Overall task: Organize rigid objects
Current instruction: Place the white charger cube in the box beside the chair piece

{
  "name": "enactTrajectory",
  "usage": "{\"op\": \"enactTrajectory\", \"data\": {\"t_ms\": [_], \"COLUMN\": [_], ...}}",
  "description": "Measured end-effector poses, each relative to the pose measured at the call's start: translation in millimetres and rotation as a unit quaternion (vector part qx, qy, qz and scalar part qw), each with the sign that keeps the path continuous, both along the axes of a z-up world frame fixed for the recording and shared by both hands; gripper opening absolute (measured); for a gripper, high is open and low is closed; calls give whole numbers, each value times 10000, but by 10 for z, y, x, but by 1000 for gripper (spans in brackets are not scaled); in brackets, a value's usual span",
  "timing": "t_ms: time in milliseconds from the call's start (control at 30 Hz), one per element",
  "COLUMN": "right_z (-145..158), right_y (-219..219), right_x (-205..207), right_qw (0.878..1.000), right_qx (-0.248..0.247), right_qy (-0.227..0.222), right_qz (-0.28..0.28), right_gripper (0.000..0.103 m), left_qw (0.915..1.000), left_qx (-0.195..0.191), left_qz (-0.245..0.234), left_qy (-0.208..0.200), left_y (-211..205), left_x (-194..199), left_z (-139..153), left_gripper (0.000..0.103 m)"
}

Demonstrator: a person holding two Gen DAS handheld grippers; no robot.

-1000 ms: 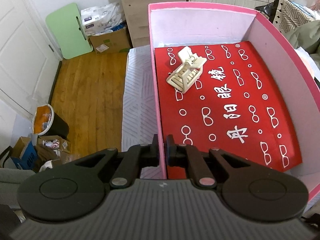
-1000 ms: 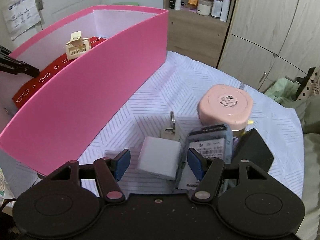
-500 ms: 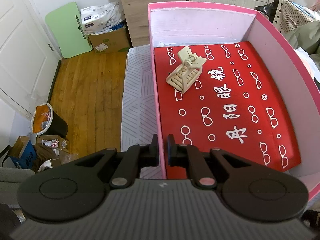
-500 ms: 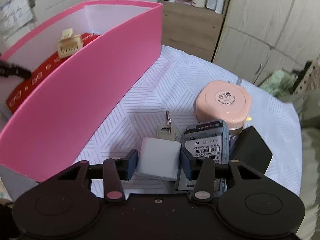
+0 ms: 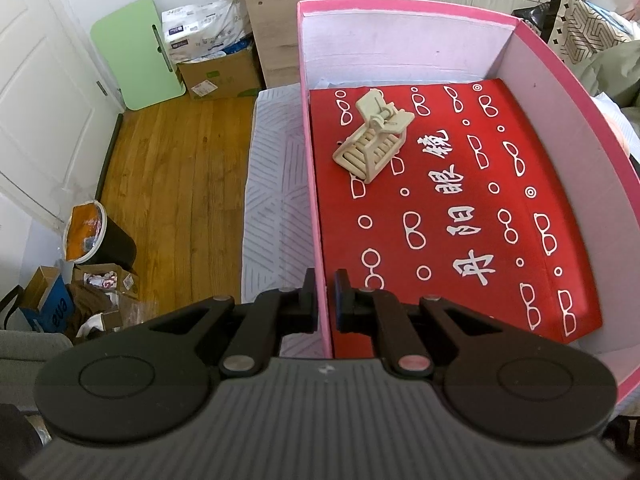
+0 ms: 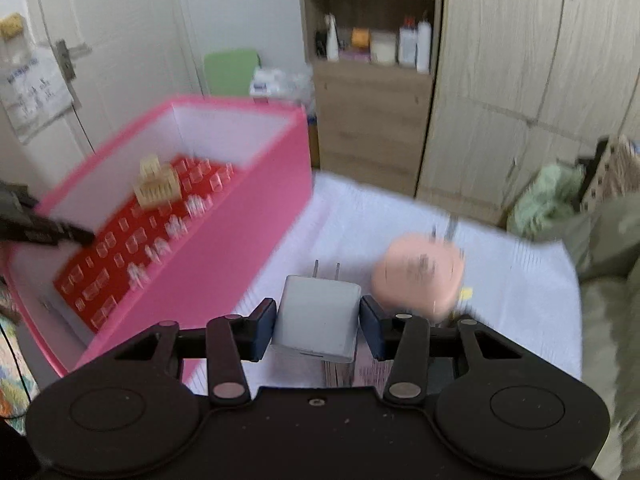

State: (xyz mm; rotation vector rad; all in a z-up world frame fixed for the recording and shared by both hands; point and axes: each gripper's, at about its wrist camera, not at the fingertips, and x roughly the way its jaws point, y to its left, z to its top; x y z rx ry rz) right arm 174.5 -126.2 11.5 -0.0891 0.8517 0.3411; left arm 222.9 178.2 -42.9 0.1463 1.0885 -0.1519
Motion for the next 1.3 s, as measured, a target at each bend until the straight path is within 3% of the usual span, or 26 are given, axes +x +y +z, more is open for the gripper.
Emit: {"op": "enactTrajectory", "data": {"t_ms": [167,267,433,600,767,967,1200,1300], "right_z": [440,538,437,143,-162,-438,-555,-485], "right_y": [202,479,1058,1494,1715,1682,1668,1630], "right_x": [146,319,689,993,1328,1691,1711,1686], "right_qw": [9957,9892,9765,9604,9533,9659,9665,9724], "right_qx": [151,158,-165,-963,-1382,-827,-572,-317], "right_qy": [-566,-633,-320,16,513,1427,1699,1503], "right_qz": [714,1312,2125,2614,2635,1997,1835,1756], "right_gripper": [51,51,51,51,51,51,52,55], "left_qw": [10000,9999,9998,9998,9995,9996,9996,9997], "left_qx": [-54,-81,-99,-122,-185,-152,-118,-53], "left_qz": [61,85,146,179,246,254,265,248], "left_qy": [-7,-8,-13,-21,-47,-48,-44,-48], "left_y": [12,27,21,31,57,60,44,21], "left_x": [-6,-2,-4,-5,-15,-19,-21,-17], "left_z": [0,-3,-6,-5,-4,-6,4,10], "left_gripper": [6,6,5,5,4,4,3,3]}}
